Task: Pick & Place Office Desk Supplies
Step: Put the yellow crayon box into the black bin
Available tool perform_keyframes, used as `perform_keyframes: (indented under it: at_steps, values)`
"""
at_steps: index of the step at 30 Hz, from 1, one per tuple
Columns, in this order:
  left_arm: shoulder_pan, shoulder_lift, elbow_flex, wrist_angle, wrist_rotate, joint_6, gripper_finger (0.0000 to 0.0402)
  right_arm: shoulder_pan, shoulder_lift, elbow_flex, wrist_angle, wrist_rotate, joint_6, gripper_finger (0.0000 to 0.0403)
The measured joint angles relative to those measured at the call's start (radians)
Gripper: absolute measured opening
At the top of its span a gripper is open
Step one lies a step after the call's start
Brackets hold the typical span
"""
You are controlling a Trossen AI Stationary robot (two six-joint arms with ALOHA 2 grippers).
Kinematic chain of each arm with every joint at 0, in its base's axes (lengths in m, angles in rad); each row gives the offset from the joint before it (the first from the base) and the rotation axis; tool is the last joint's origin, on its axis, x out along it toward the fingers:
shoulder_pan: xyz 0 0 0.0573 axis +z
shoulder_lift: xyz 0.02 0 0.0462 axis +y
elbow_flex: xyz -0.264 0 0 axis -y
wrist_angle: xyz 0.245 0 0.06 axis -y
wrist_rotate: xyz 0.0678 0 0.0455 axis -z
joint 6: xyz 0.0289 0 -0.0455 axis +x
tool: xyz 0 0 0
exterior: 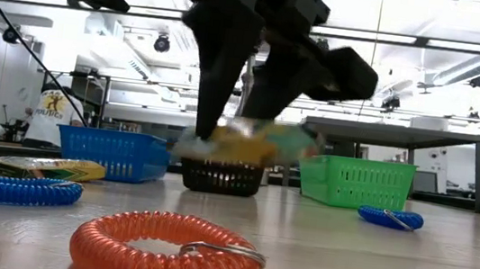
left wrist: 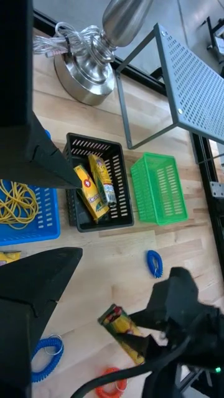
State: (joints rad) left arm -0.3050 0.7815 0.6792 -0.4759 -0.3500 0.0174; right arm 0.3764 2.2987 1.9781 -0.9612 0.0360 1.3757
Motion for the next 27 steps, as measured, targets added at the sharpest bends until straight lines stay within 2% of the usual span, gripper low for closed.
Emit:
perform_keyframes:
  at_steps: [7,14,27]
  values:
    - [0.0,0.0,0.0,0.0,0.0,0.0,0.0168,-0.041,-0.071,-0.001,-0.071,0.081,-0.027,0.0107]
    - [0.0,0.0,0.0,0.0,0.0,0.0,0.0168,-0.089,-0.125,-0.003,-0.165,0.244,-0.027,0.0109]
    - [0.0,0.0,0.0,0.0,0.0,0.0,0.0168,-0.229,-0.136,-0.004,-0.14,0.427,-0.043,0.0107]
